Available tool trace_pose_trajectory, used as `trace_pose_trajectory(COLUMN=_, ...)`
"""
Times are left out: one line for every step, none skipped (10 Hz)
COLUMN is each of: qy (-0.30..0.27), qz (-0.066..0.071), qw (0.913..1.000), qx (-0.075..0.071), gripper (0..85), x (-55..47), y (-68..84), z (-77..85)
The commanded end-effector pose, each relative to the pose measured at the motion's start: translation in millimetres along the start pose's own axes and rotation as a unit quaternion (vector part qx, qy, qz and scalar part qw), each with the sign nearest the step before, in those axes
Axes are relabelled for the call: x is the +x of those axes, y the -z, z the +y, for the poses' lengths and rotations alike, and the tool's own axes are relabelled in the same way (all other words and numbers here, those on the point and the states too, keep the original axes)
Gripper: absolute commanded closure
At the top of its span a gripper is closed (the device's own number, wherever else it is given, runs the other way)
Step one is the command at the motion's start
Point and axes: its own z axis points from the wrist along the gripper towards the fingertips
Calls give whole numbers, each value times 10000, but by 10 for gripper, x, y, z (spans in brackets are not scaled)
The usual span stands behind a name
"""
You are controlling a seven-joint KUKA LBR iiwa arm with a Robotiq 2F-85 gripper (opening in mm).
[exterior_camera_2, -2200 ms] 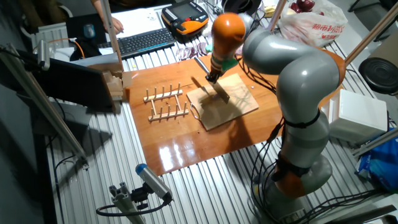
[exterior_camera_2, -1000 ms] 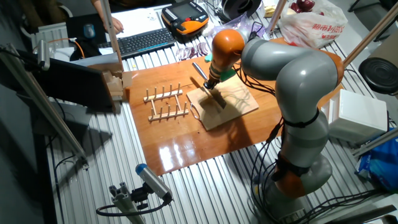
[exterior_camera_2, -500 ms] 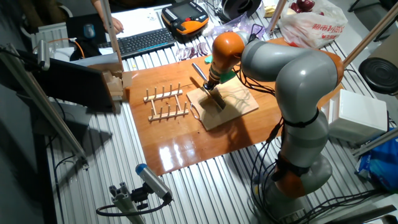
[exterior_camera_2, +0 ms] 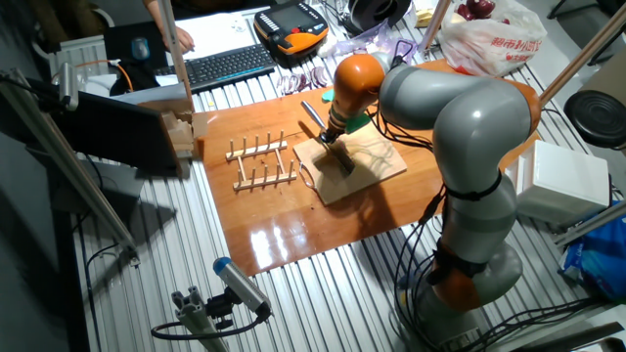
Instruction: Chop the onions
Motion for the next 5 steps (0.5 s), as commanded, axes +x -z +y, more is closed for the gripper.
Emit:
trace_pose_trajectory(qy=-1, qz=-15, qw=10000, qx=-1, gripper=850, x=8, y=-23, z=-4)
trace_pose_trajectory(qy=-2, qz=-17, qw=10000, qx=-8, gripper=850, x=8, y=-28, z=-4)
trace_pose_trajectory(qy=-2, qz=-17, qw=10000, qx=-8, gripper=850, x=7, y=-27, z=-4)
trace_pose_trajectory(qy=-4, qz=-6, qw=10000, qx=-27, gripper=850, x=2, y=-14, z=2)
trace_pose_trajectory(qy=-55, qz=55, qw=9999, qx=-92, gripper=850, x=-9, y=56, z=24)
